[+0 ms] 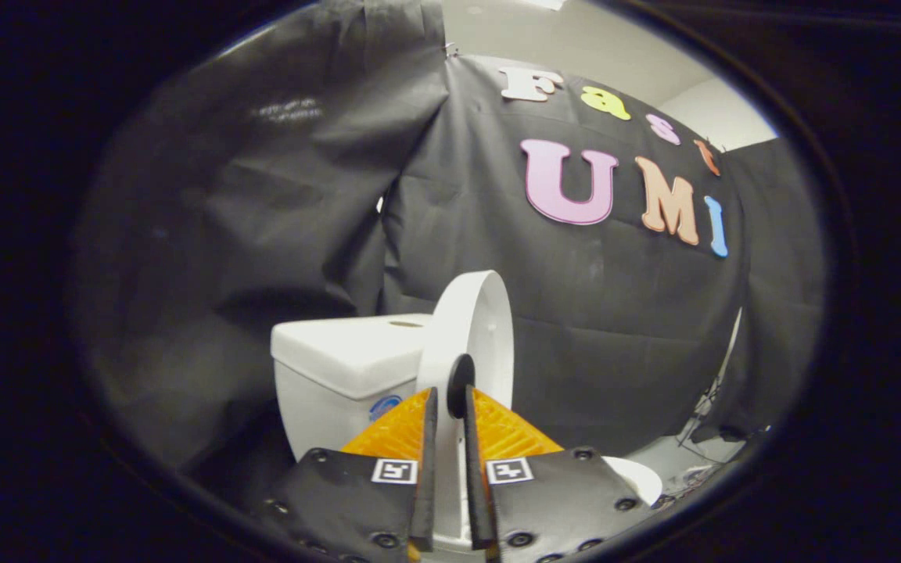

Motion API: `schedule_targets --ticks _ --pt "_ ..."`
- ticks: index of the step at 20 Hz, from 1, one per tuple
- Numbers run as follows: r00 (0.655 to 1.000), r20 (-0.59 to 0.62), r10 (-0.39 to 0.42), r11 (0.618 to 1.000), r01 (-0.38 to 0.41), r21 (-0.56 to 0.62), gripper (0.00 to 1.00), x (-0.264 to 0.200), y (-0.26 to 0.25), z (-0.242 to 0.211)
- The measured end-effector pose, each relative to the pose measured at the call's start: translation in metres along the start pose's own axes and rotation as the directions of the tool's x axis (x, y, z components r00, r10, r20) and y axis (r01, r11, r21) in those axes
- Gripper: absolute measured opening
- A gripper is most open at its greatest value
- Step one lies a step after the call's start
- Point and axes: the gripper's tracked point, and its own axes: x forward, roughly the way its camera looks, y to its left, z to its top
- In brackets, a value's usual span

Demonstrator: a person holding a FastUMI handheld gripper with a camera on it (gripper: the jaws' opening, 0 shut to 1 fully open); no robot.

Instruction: Open the toilet lid.

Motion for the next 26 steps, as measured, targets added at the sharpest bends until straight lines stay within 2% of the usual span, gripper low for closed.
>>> schedule_targets --ticks 3,8,15,26 --pt "0.997 0.042 0.062 0.998 -0.062 -0.017 0.37 -0.022 0.010 0.025" --pt "0.990 0.024 0.142 0.990 -0.142 -0.012 0.63 -0.057 0.004 0.030" --pt "0.995 0.011 0.095 0.995 -0.095 -0.018 0.98 -0.098 -0.075 0.023" --pt "0.999 -0.040 0.020 0.998 -0.017 0.056 0.98 -0.130 -0.203 -0.005"
